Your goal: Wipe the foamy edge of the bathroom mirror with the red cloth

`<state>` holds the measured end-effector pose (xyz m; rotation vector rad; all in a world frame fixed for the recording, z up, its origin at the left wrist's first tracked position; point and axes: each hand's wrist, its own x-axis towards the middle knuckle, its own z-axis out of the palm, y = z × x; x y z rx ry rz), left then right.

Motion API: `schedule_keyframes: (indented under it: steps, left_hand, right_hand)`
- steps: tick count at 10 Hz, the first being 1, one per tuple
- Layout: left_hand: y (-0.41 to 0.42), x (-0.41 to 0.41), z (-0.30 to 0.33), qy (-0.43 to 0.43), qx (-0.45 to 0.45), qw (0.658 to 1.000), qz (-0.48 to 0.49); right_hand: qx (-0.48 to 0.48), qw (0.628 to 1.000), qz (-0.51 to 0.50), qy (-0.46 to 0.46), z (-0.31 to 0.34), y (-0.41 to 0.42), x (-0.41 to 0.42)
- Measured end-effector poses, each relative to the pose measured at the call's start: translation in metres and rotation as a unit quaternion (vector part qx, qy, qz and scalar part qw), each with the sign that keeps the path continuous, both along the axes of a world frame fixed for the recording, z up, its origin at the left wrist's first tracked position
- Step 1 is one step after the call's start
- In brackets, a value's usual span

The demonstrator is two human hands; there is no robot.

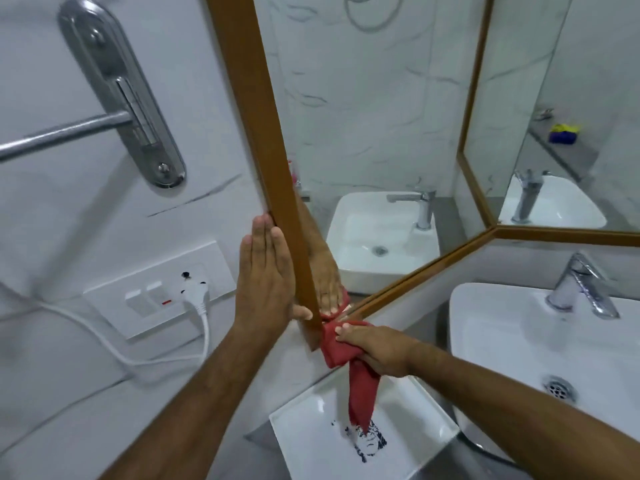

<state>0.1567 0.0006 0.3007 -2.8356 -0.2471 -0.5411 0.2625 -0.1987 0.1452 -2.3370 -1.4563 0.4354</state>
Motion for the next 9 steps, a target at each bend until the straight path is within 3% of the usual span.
schedule_keyframes:
  steps: [1,2,3,4,5,6,7,8,9]
  left_hand:
    - [-0.014,-0.029,-0.058,0.031,-0.058,0.996,-0.065]
    - [-0.021,-0.062,-0.131,0.090,-0.102,0.983,-0.120]
    - [-0.017,-0.083,-0.182,0.145,-0.151,0.973,-0.096]
    - [-0.007,-0.092,-0.222,0.189,-0.177,0.964,-0.063]
    - [-0.002,-0.095,-0.251,0.225,-0.186,0.954,-0.066]
    - [-0.007,-0.098,-0.272,0.253,-0.188,0.946,-0.074]
    - [-0.011,-0.105,-0.284,0.273,-0.185,0.938,-0.103]
    - [-0.009,-0.115,-0.287,0.271,-0.169,0.940,-0.122]
    - [-0.008,-0.116,-0.289,0.263,-0.176,0.939,-0.133]
  right_hand:
    - [-0.022,0.989,-0.092,0.115,0.010,-0.012,-0.014]
    - [0.020,0.953,-0.195,0.230,0.004,-0.023,-0.023]
    - [0.081,0.929,-0.250,0.262,-0.006,-0.029,-0.029]
    - [0.046,0.963,-0.262,0.051,-0.038,-0.029,-0.038]
    - [-0.096,0.961,-0.247,-0.082,-0.094,-0.023,-0.066]
    - [-0.168,0.962,-0.211,-0.044,-0.161,-0.017,-0.106]
    - [-0.180,0.956,-0.231,-0.027,-0.207,-0.001,-0.154]
    - [-0.138,0.955,-0.257,-0.047,-0.215,0.002,-0.170]
    - [-0.124,0.960,-0.247,0.039,-0.182,-0.005,-0.156]
